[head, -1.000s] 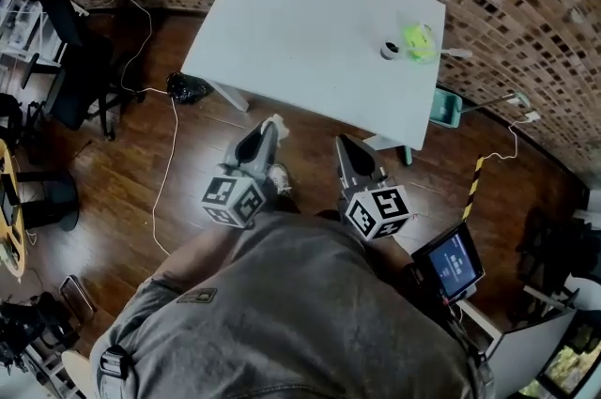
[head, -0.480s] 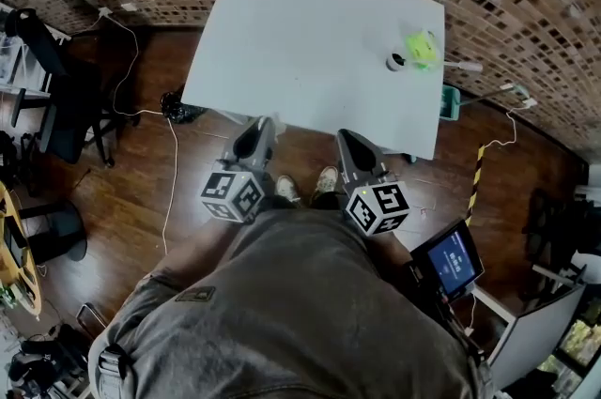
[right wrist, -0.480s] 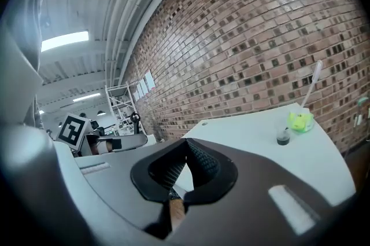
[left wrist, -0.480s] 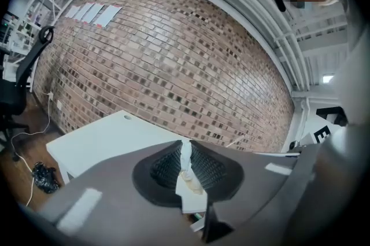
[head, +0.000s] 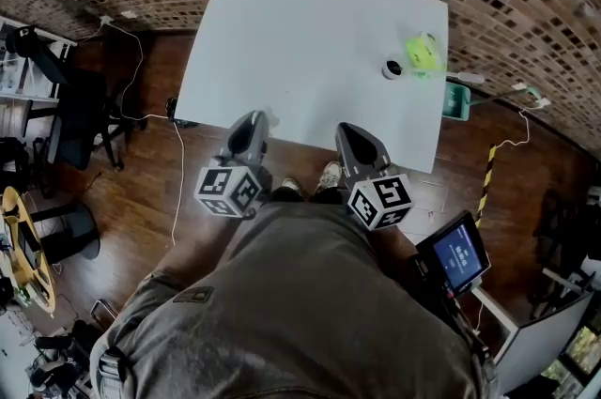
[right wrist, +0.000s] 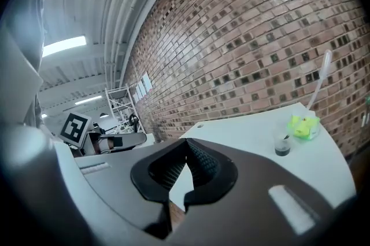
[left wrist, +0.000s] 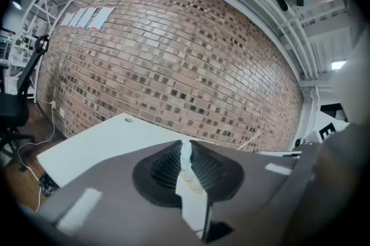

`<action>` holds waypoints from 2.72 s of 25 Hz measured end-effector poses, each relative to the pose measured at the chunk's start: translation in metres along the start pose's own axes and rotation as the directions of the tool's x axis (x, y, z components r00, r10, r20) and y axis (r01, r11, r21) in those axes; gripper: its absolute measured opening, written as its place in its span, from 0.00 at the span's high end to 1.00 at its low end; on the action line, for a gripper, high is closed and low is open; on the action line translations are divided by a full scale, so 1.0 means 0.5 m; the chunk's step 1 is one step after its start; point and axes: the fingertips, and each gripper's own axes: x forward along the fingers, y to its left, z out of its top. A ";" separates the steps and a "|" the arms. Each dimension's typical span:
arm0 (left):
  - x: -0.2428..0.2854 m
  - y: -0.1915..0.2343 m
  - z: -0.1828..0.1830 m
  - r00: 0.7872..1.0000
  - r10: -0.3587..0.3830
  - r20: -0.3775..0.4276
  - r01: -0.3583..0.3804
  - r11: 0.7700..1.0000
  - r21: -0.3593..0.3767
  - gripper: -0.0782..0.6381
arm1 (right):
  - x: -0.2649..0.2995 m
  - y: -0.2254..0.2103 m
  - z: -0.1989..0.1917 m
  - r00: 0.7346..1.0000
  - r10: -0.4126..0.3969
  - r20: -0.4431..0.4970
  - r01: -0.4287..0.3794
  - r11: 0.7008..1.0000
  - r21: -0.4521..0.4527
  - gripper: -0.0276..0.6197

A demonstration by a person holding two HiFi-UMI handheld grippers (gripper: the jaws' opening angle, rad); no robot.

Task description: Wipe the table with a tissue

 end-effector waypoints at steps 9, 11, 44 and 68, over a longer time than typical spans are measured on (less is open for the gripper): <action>0.076 0.030 -0.032 0.997 0.041 -0.058 -0.039 0.999 0.021 0.84 | 0.022 -0.072 -0.006 0.999 -0.035 -0.034 0.035 0.999 0.018 0.94; 0.094 0.046 -0.043 0.996 0.049 -0.077 -0.047 0.998 0.029 0.84 | 0.030 -0.078 -0.009 0.998 -0.047 -0.036 0.048 0.998 0.030 0.94; 0.256 0.207 -0.307 0.863 0.237 -0.446 -0.129 0.957 0.258 0.84 | 0.042 -0.184 -0.073 0.968 -0.196 -0.153 0.210 0.975 0.078 0.94; 0.356 -0.021 -0.387 0.812 0.049 -0.581 0.171 0.932 0.319 0.84 | -0.030 -0.260 -0.047 0.954 -0.275 -0.117 0.287 0.953 0.097 0.94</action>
